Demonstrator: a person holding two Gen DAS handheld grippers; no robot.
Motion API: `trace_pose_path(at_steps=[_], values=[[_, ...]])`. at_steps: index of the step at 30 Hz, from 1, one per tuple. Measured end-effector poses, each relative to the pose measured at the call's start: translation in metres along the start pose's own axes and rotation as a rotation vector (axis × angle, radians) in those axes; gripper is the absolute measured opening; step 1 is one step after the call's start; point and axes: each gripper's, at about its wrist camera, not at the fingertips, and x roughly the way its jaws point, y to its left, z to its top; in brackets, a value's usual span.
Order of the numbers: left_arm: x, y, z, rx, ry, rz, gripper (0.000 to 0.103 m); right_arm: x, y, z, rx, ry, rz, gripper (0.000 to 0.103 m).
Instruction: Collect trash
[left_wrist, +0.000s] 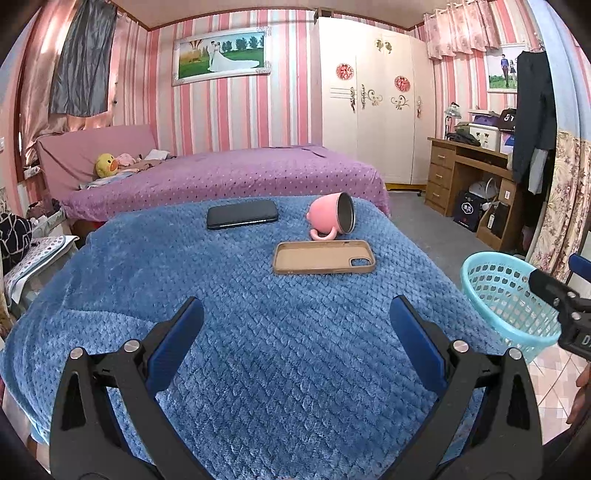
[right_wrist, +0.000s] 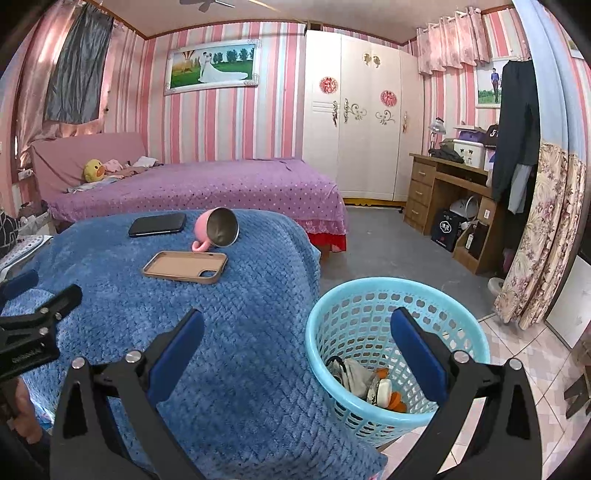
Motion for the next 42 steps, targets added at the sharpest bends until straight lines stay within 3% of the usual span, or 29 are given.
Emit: trace_pose_path(at_steps=[42], values=[[-0.010,0.009,0.004,-0.013,-0.035,-0.002,0.097,-0.003,0.017,0.001,-0.049,-0.045,-0.005,0.099]])
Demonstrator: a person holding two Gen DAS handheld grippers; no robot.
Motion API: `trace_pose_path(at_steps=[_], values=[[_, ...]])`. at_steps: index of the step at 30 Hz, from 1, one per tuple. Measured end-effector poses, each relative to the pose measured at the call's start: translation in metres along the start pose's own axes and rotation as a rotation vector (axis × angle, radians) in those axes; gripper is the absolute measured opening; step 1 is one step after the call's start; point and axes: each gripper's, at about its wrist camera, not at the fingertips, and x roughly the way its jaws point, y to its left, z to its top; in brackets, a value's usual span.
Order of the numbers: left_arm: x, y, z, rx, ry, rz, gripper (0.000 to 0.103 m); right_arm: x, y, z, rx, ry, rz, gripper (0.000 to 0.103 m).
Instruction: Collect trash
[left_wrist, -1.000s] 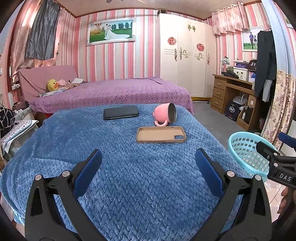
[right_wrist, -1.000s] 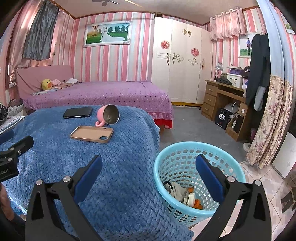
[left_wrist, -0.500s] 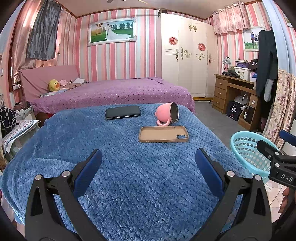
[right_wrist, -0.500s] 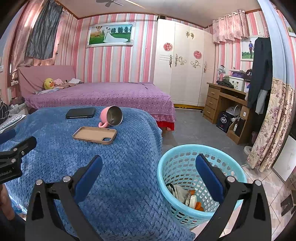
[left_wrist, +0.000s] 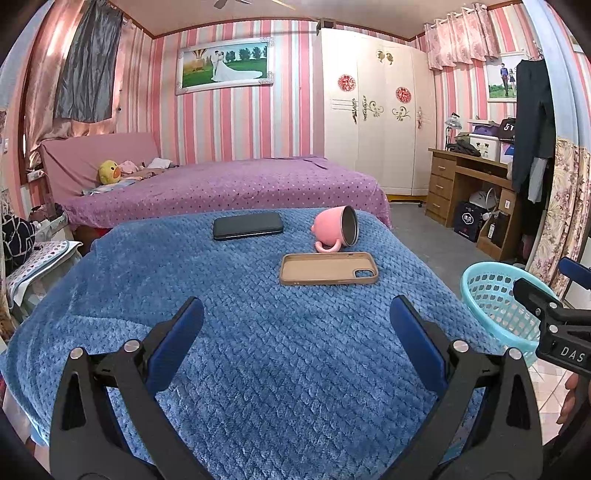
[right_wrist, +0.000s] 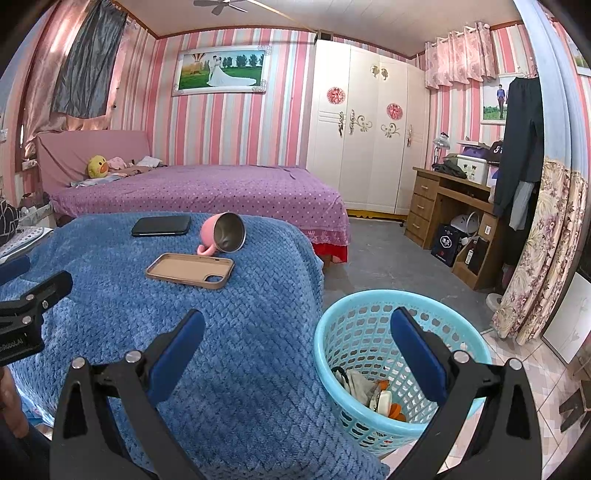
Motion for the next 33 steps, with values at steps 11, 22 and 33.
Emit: trace_pose_path(at_steps=[11,22,33], values=[[-0.0005,0.0012,0.0004,-0.003,-0.002,0.007,0.097,-0.0005,0.0009,0.0001,-0.001,-0.003,0.000,0.099],[-0.0004,0.0010,0.0003,-0.003,-0.002,0.007,0.097,-0.0023,0.0021,0.0015,-0.004,-0.011,0.002,0.098],[0.0015,0.0009,0.0001,-0.008,-0.005,0.009,0.097,-0.0035,0.0011,0.0019,-0.005,-0.011,0.002,0.099]])
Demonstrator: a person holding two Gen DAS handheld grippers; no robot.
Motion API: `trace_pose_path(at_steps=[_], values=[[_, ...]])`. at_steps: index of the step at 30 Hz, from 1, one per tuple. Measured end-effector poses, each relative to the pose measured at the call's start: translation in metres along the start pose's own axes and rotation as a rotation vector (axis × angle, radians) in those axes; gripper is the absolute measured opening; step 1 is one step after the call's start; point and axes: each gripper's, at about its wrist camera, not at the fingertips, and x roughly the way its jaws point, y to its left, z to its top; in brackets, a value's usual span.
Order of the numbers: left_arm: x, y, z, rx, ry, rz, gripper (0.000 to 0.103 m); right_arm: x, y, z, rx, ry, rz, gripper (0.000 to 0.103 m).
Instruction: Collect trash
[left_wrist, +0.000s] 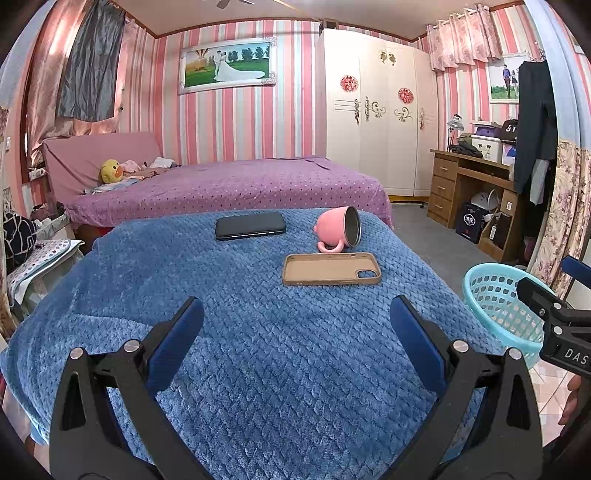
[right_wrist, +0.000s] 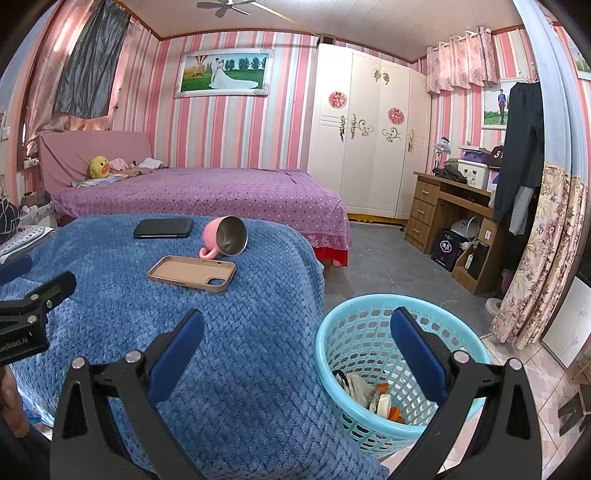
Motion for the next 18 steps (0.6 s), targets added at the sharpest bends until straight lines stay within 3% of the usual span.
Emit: trace_pose_path(at_steps=[18], values=[[0.0014,0.0003,-0.0014,0.000,0.001,0.002,0.097,-0.0021,-0.0016,0.0006,-0.001,0.002,-0.001,0.099]])
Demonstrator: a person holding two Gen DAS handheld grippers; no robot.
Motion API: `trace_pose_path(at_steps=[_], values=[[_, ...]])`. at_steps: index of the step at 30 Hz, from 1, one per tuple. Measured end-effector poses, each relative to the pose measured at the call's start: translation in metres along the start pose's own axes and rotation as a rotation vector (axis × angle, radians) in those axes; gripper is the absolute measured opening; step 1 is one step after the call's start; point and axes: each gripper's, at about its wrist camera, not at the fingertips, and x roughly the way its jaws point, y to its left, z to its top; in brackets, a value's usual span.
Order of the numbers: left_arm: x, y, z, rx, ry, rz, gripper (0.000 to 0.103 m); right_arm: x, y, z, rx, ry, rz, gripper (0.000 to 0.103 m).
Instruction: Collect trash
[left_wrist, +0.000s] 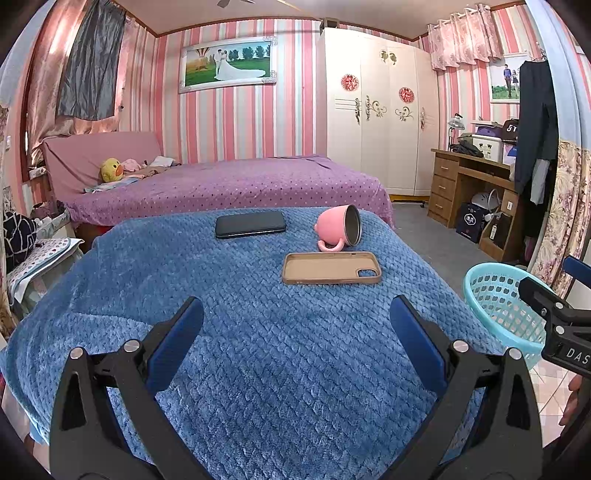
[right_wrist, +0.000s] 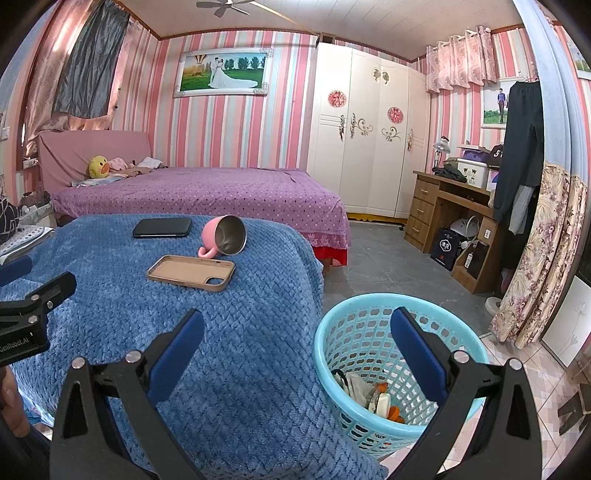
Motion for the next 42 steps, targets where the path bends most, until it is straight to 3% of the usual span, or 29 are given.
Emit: trace_pose_path(at_steps=[42], values=[[0.0014,-0.0008,-0.0048,-0.001,0.008,0.009,0.097,0.0029,-0.0026,-0.0018,0.006,0.002,-0.003,0.099]])
